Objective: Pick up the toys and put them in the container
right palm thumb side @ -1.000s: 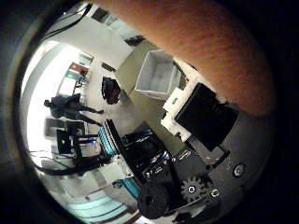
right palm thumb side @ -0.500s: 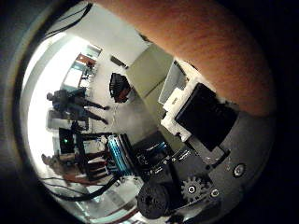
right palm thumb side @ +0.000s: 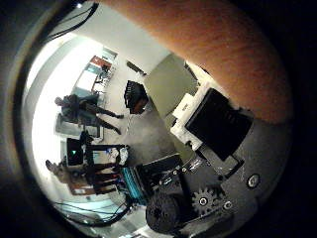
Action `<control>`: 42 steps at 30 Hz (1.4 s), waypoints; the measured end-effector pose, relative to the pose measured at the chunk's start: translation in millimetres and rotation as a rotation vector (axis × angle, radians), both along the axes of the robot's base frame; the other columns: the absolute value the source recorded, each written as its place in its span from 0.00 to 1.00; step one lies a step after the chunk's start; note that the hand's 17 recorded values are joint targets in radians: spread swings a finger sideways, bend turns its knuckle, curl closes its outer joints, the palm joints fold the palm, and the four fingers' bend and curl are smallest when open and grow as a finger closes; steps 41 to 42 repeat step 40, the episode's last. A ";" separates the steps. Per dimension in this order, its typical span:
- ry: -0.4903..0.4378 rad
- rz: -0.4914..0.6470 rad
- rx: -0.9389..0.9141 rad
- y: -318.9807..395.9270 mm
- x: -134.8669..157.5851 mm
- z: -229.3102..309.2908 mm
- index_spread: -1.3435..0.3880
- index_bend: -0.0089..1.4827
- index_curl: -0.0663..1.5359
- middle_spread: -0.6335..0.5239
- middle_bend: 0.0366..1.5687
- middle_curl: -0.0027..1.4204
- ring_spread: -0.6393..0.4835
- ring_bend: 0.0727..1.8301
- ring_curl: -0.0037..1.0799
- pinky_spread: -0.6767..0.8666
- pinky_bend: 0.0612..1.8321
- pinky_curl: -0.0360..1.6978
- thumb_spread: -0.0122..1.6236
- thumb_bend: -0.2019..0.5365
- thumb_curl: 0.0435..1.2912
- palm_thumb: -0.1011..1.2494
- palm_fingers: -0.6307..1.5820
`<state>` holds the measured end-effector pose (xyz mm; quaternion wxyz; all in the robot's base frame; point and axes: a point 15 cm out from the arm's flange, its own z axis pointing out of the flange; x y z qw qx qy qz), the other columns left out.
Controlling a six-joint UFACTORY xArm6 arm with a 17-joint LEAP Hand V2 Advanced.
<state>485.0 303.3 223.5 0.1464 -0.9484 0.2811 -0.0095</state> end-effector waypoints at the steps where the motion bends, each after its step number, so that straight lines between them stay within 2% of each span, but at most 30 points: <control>1: -0.003 0.003 0.001 2.4 -0.2 -0.7 0.64 0.69 0.59 0.44 0.82 0.53 0.33 0.64 0.85 0.29 0.71 0.49 0.66 0.23 0.48 0.74 0.79; 3: 0.000 0.015 -0.002 7.7 -3.2 -4.1 0.62 0.60 0.56 0.44 0.78 0.50 0.35 0.63 0.78 0.27 0.67 0.46 0.65 0.23 0.46 0.70 0.78; 7: 0.003 0.021 -0.006 3.0 -2.3 -4.8 0.58 0.42 0.53 0.42 0.66 0.47 0.35 0.61 0.68 0.20 0.61 0.41 0.61 0.23 0.43 0.65 0.69; 12: -0.014 0.008 -0.010 -28.4 13.7 -1.3 0.54 0.19 0.48 0.42 0.76 0.49 0.35 0.57 0.62 0.19 0.52 0.38 0.62 0.24 0.41 0.65 0.60; 13: -0.017 0.011 -0.010 -29.4 14.2 -0.4 0.52 0.21 0.48 0.40 0.64 0.46 0.36 0.60 0.63 0.20 0.52 0.39 0.62 0.24 0.40 0.64 0.54; 16: -0.024 0.017 -0.011 -35.3 17.5 0.7 0.50 0.24 0.46 0.37 0.57 0.43 0.35 0.54 0.59 0.26 0.47 0.38 0.65 0.24 0.38 0.63 0.44; 21: -0.019 0.041 -0.016 -36.0 14.0 2.1 0.49 0.25 0.41 0.40 0.42 0.37 0.37 0.48 0.52 0.39 0.46 0.36 0.67 0.24 0.36 0.61 0.40; 31: -0.015 0.073 -0.016 -23.2 4.5 2.8 0.51 0.22 0.34 0.45 0.30 0.29 0.43 0.37 0.40 0.53 0.42 0.31 0.67 0.24 0.33 0.61 0.38; 42: -0.032 0.065 -0.011 -31.5 7.6 12.4 0.51 0.16 0.30 0.46 0.26 0.27 0.44 0.33 0.34 0.56 0.39 0.24 0.67 0.24 0.32 0.60 0.42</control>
